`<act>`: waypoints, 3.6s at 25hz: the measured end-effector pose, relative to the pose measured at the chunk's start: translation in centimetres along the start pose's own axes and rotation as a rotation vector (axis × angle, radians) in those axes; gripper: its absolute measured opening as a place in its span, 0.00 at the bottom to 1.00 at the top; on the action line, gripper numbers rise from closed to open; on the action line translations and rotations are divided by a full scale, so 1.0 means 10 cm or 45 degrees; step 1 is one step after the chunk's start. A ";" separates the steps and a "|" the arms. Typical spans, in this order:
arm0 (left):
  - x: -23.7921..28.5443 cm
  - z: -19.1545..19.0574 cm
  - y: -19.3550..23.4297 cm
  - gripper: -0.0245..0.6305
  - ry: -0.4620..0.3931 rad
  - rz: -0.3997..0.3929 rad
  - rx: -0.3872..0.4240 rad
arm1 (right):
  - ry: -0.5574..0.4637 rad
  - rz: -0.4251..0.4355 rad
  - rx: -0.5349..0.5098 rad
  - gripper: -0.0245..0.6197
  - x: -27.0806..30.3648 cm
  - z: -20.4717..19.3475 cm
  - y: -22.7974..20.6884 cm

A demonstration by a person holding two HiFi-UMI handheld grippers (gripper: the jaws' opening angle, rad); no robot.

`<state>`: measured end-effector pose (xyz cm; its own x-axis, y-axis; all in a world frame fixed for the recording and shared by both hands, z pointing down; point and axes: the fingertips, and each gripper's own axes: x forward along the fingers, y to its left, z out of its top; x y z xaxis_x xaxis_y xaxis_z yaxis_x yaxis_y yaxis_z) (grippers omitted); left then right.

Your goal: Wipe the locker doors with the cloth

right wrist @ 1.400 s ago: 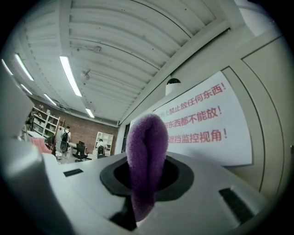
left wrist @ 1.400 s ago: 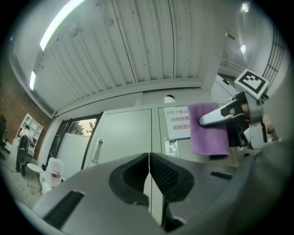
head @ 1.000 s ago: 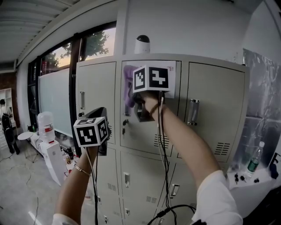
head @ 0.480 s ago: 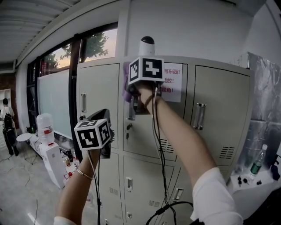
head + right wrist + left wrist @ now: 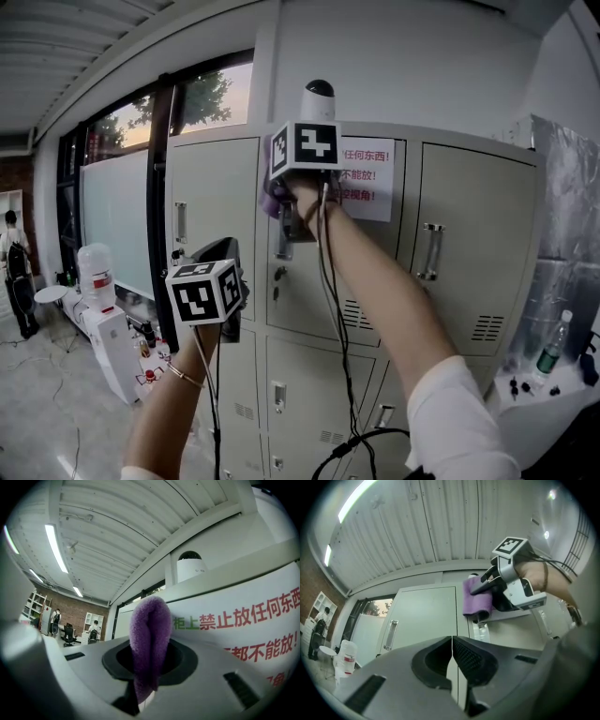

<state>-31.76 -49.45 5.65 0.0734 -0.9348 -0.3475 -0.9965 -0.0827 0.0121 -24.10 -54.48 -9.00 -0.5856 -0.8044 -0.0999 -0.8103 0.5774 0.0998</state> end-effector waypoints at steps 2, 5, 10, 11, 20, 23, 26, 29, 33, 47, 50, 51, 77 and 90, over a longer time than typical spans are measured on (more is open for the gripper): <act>-0.01 -0.02 -0.03 0.05 0.003 -0.008 0.002 | 0.005 -0.009 -0.010 0.13 0.00 0.00 0.00; -0.03 -0.04 -0.04 0.05 0.009 -0.009 -0.006 | 0.006 -0.024 -0.019 0.13 -0.03 0.00 -0.02; -0.08 -0.04 -0.03 0.05 0.009 0.006 -0.005 | 0.005 -0.048 -0.020 0.13 -0.14 0.00 -0.10; -0.09 -0.04 -0.04 0.05 0.008 0.006 -0.009 | 0.005 -0.054 -0.019 0.13 -0.17 0.00 -0.12; -0.17 -0.04 -0.28 0.05 0.008 -0.036 -0.013 | -0.002 -0.116 -0.012 0.13 -0.48 0.03 -0.38; -0.18 -0.06 -0.38 0.05 0.015 -0.054 -0.007 | -0.002 -0.138 -0.017 0.13 -0.58 0.02 -0.46; -0.17 -0.07 -0.49 0.05 0.021 -0.072 -0.009 | 0.003 -0.153 -0.016 0.13 -0.68 0.01 -0.56; -0.17 -0.06 -0.64 0.05 0.025 -0.095 -0.005 | 0.000 -0.171 -0.014 0.13 -0.80 0.01 -0.67; -0.17 -0.06 -0.83 0.05 0.025 -0.119 -0.026 | -0.007 -0.186 0.000 0.13 -0.99 0.00 -0.82; -0.12 -0.01 -1.55 0.05 0.018 -0.203 -0.038 | -0.026 -0.261 0.018 0.13 -1.63 0.05 -1.41; -0.09 -0.02 -1.71 0.05 0.024 -0.219 -0.039 | -0.027 -0.269 0.011 0.13 -1.73 0.05 -1.51; -0.09 -0.02 -1.75 0.05 0.025 -0.222 -0.039 | -0.028 -0.270 0.009 0.13 -1.76 0.06 -1.53; -0.10 -0.03 -2.40 0.05 0.063 -0.229 -0.002 | -0.066 -0.362 0.025 0.14 -2.82 0.10 -2.46; -0.09 -0.13 -2.72 0.05 0.083 -0.240 -0.021 | -0.074 -0.451 0.014 0.14 -3.38 0.12 -2.96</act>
<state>-4.64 -46.83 6.85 0.2618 -0.9226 -0.2833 -0.9641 -0.2636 -0.0323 19.70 -44.23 -9.72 -0.2684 -0.9459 -0.1824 -0.9632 0.2660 0.0380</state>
